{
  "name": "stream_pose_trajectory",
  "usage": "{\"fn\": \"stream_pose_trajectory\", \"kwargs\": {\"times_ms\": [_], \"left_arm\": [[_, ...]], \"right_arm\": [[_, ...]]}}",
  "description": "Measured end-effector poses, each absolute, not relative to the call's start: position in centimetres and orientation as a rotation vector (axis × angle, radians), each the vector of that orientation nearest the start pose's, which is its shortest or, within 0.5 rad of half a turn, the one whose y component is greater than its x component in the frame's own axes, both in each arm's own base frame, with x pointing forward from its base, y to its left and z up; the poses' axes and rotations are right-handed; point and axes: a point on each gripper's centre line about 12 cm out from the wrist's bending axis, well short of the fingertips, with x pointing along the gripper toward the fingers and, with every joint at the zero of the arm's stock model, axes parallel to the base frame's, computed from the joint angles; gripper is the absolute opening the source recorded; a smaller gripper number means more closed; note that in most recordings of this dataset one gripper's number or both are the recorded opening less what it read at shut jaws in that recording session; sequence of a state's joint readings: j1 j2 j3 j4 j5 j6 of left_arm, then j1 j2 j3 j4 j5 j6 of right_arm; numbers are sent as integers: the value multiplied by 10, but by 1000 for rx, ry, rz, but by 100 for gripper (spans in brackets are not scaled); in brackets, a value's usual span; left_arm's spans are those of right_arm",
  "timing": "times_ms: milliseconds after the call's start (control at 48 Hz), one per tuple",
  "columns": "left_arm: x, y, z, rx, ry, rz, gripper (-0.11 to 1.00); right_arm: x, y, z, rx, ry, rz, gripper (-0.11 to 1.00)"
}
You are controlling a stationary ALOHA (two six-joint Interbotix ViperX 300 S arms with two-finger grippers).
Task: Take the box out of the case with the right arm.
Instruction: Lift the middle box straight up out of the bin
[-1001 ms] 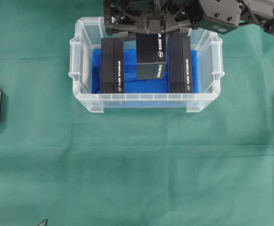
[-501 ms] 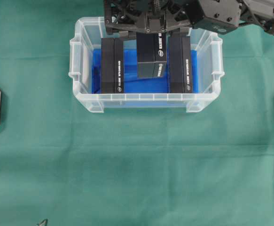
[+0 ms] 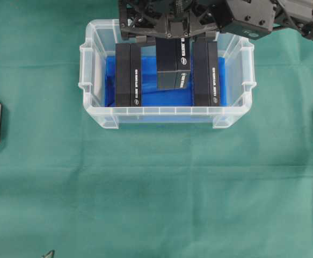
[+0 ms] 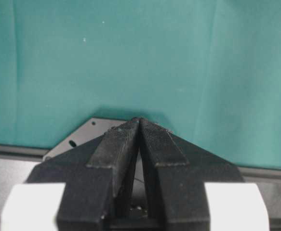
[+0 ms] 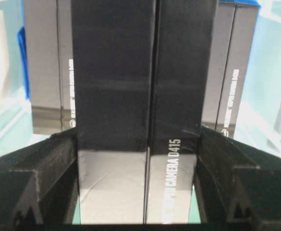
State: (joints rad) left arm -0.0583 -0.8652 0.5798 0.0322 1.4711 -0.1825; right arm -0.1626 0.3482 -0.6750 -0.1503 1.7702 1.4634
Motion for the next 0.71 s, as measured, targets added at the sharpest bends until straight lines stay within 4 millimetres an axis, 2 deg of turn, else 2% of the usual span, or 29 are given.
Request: {"fn": "stream_pose_trajectory", "kwargs": {"times_ms": [709], "left_arm": [[143, -5, 342, -104, 1182, 83, 2]], "right_arm": [[446, -90, 369, 1195, 982, -1289, 65]]}}
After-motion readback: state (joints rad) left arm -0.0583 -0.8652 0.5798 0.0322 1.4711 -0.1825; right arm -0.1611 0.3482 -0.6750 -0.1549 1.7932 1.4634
